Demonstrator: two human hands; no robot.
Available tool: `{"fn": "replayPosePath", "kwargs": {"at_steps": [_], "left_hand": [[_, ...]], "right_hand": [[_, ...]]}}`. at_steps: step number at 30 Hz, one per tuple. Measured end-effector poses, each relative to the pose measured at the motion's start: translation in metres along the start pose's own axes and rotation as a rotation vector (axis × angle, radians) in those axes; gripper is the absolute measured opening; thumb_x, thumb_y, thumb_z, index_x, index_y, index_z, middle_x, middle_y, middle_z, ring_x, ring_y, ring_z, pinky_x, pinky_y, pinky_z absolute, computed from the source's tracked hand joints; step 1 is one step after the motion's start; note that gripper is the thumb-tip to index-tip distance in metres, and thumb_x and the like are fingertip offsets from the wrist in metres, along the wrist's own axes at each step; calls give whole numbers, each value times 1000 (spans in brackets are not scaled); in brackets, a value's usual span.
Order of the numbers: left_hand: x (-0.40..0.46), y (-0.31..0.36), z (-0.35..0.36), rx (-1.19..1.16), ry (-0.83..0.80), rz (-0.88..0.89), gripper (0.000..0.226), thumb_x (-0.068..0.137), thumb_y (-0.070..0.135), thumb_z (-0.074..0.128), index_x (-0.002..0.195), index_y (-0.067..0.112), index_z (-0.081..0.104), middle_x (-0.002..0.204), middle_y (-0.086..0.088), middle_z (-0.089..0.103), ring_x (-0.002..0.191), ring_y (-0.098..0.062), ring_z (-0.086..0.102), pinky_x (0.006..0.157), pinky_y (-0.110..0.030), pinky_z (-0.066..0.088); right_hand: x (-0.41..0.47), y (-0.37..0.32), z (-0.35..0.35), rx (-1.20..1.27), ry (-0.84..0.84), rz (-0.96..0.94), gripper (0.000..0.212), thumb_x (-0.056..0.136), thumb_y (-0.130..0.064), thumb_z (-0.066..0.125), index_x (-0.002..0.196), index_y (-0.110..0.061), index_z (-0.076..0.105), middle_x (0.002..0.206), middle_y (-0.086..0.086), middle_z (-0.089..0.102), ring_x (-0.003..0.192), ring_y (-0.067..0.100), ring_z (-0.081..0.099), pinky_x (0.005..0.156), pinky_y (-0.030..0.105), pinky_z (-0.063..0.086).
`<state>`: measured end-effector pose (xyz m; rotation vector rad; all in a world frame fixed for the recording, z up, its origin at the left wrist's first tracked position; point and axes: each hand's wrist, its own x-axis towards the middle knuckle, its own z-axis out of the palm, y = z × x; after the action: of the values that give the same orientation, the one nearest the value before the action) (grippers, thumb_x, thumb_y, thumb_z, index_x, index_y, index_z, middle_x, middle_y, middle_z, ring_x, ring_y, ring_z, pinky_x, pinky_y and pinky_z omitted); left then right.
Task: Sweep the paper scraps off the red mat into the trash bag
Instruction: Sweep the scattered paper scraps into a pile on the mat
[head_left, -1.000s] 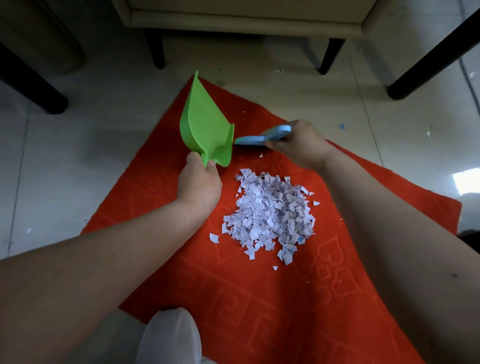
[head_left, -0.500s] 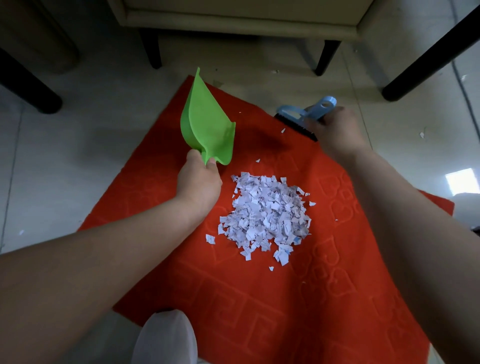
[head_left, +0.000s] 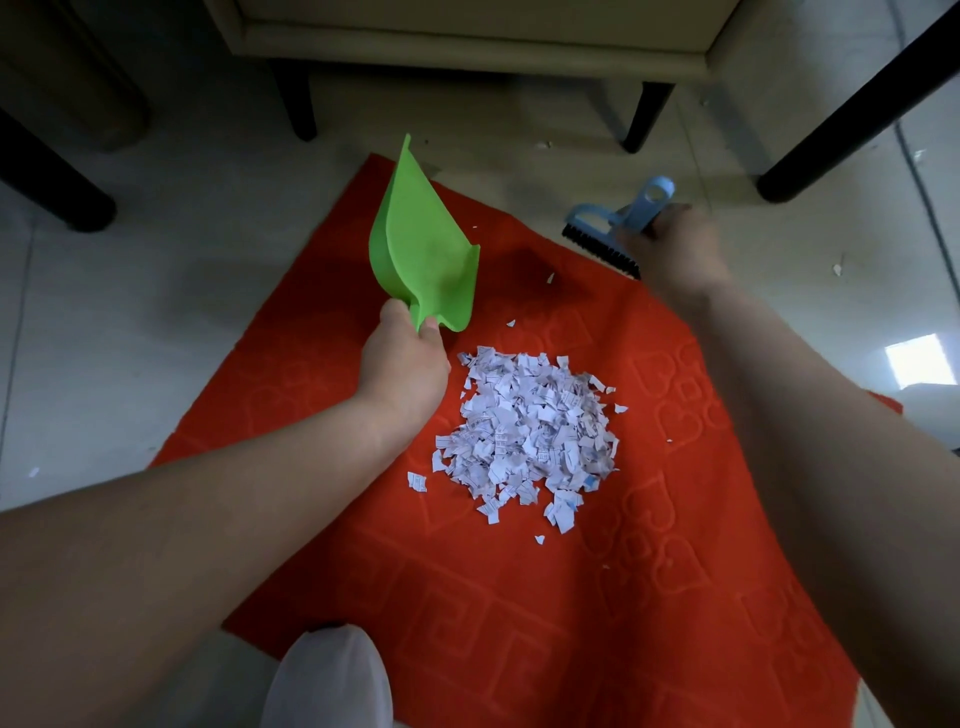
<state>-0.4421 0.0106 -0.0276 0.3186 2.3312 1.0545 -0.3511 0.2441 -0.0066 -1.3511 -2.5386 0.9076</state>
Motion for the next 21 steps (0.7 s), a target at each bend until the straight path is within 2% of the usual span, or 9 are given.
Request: {"fn": "replayPosePath", "kwargs": {"at_steps": [3, 6, 8, 10, 12, 14, 16, 18, 21], "left_hand": [[0, 1, 2, -1, 4, 10, 13, 98, 25, 39, 99, 12, 41, 96, -20, 66, 85, -44, 63, 78, -51, 53], [-1, 0, 3, 2, 0, 5, 15, 98, 24, 39, 101, 10, 43, 96, -20, 66, 85, -44, 63, 78, -51, 52], [-1, -1, 3, 8, -2, 5, 16, 98, 24, 38, 101, 9, 43, 97, -20, 66, 86, -43, 63, 78, -51, 53], [0, -2, 2, 13, -5, -3, 16, 98, 24, 38, 102, 10, 43, 97, -19, 66, 87, -43, 63, 79, -50, 53], [0, -4, 2, 20, -7, -11, 17, 98, 25, 38, 104, 10, 44, 98, -19, 65, 88, -42, 63, 80, -50, 53], [-1, -4, 3, 20, -4, -9, 17, 98, 24, 39, 104, 9, 44, 99, -19, 66, 88, -43, 63, 80, -50, 53], [-2, -3, 4, 19, -6, -5, 17, 98, 24, 39, 103, 9, 43, 98, -20, 66, 88, -43, 63, 80, -50, 52], [-3, -3, 7, 22, -9, -2, 18, 98, 24, 39, 104, 8, 44, 97, -20, 66, 86, -43, 63, 79, -50, 52], [-3, -2, 9, 23, -17, 6, 18, 97, 24, 39, 103, 7, 43, 96, -22, 66, 85, -45, 62, 77, -51, 52]], "right_hand": [[-5, 0, 14, -141, -46, -20, 30, 95, -25, 53, 111, -3, 65, 98, 19, 64, 86, 31, 58, 68, 34, 38], [-14, -5, 21, -213, -203, -108, 28, 94, -25, 55, 101, -1, 66, 85, 12, 56, 78, 26, 52, 63, 29, 31], [-17, -8, 15, -191, -271, -150, 26, 92, -25, 58, 101, -2, 67, 89, 12, 60, 80, 25, 54, 67, 30, 37], [-18, -9, 6, -110, -238, -185, 25, 92, -22, 59, 105, -3, 68, 100, 15, 65, 91, 29, 60, 79, 36, 46], [-14, -9, 2, -41, -139, -187, 24, 92, -19, 58, 108, -4, 68, 105, 17, 66, 98, 31, 61, 84, 39, 47], [-9, -8, 7, -69, -68, -155, 26, 92, -21, 57, 109, -5, 67, 104, 17, 66, 97, 32, 61, 80, 36, 45], [-8, -7, 18, -137, -76, -130, 27, 92, -24, 56, 108, -5, 66, 101, 19, 66, 94, 34, 61, 74, 36, 44], [-15, -8, 30, -194, -152, -145, 28, 93, -26, 56, 107, -4, 66, 92, 17, 63, 83, 32, 58, 65, 32, 36], [-31, -12, 36, -209, -332, -202, 28, 94, -28, 55, 110, -8, 66, 87, 5, 59, 77, 21, 52, 66, 27, 34]]}}
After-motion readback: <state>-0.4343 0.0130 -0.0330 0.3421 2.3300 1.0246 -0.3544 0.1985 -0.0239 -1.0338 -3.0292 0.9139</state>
